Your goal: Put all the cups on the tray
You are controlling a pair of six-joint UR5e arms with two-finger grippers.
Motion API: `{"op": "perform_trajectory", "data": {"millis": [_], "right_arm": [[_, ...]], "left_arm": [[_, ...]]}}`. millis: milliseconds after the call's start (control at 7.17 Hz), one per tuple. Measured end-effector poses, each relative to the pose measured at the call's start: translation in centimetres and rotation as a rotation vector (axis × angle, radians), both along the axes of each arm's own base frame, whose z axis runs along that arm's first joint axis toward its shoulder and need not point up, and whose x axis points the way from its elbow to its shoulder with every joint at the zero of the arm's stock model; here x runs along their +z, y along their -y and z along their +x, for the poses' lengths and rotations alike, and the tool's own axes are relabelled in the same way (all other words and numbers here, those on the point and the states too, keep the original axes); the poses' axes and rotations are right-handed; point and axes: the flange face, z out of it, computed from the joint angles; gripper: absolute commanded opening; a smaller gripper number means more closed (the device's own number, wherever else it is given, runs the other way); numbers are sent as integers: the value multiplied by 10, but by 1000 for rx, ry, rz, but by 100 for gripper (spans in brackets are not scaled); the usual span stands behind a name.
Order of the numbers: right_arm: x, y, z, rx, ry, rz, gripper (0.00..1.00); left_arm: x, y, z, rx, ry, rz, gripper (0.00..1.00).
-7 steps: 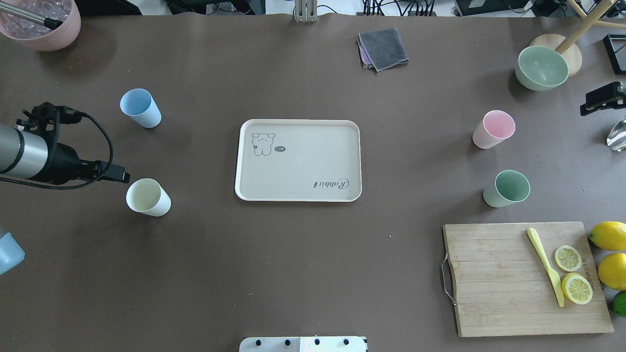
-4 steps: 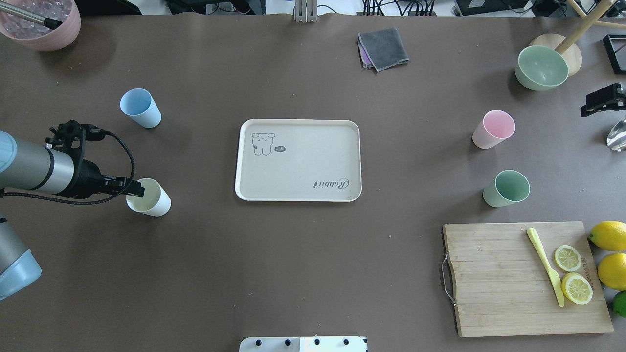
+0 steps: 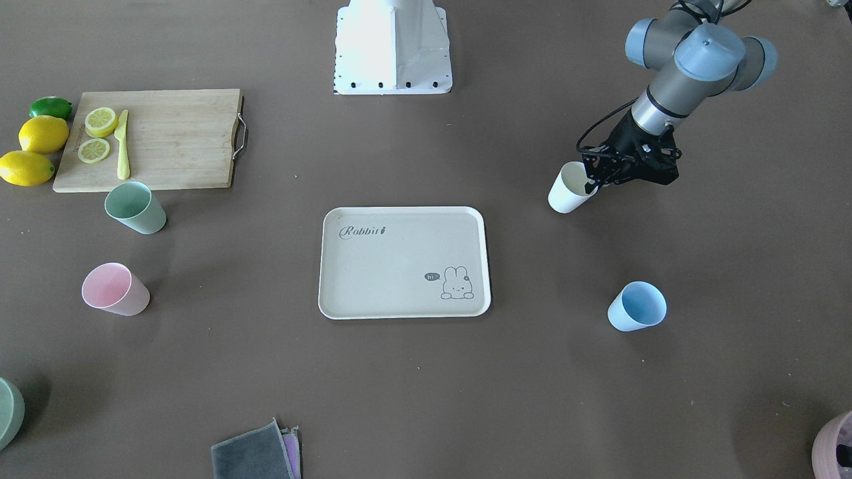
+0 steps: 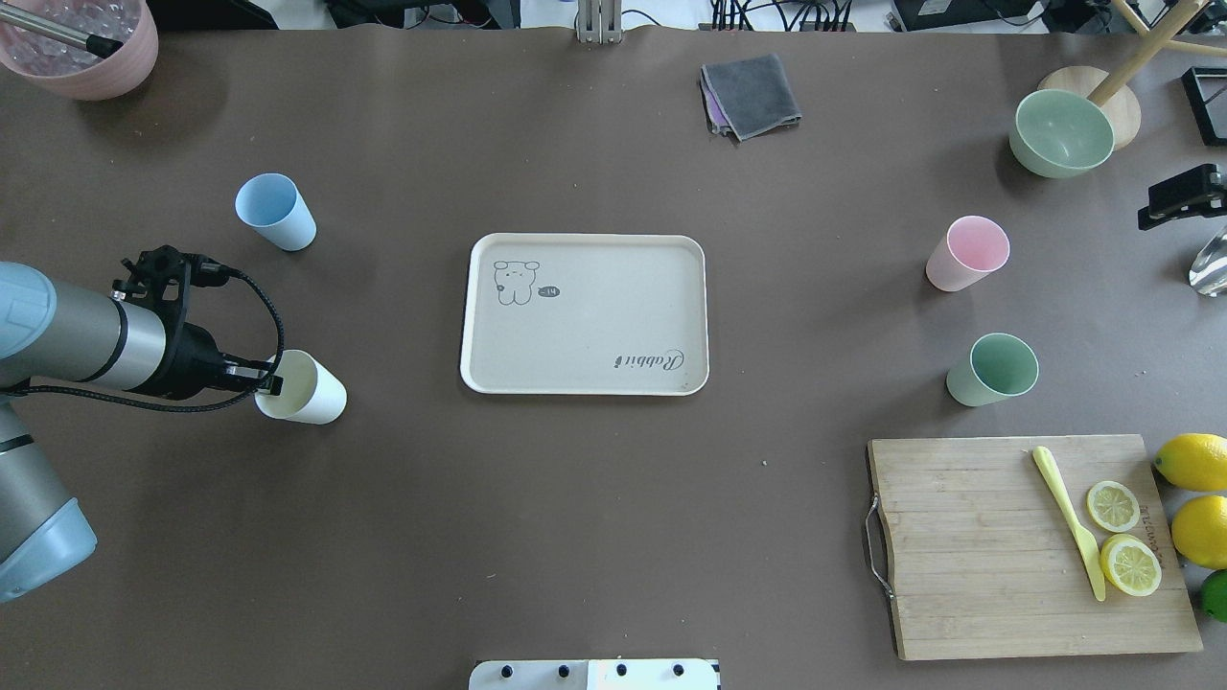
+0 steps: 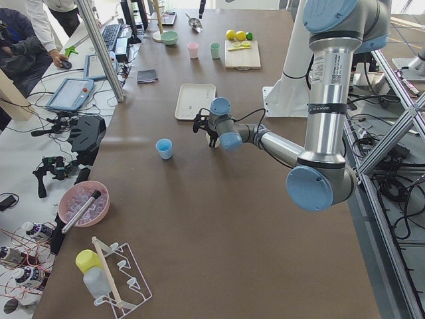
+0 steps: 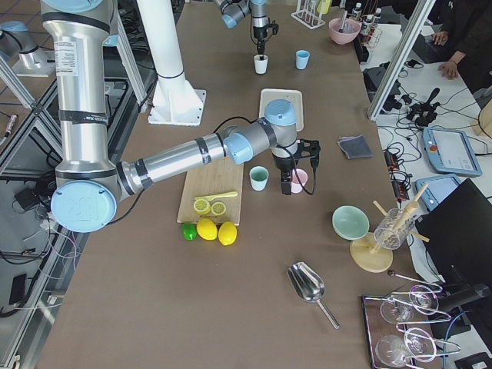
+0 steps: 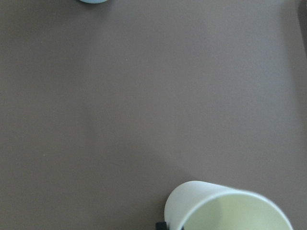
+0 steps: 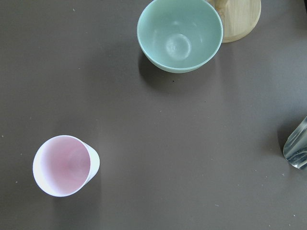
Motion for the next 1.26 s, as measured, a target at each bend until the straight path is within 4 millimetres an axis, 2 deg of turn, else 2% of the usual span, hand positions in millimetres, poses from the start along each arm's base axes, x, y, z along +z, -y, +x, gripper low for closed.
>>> {"op": "perform_trajectory", "data": {"millis": [140,558,698,977,1116,1256], "right_arm": [[0,0,0,0,0,0,100],[2,0,0,-1,-1,-5,100],[3,1,-1,-2,-1,-6,100],[5,1,-3,-6,-2,-10,100],[6,1,-4,-7,-2,-11,100],[6,2,-6,-10,-3,-11,100]], "left_arm": [[-21,9,9,1,-7,2,0],[-153,63,77,-32,71,-38,0],[-178,70,108,-41,98,-41,0],[-194,73,146,-43,122,-53,0],[-195,69,156,-34,126,-56,32],[-195,65,161,-27,128,-54,73]]}}
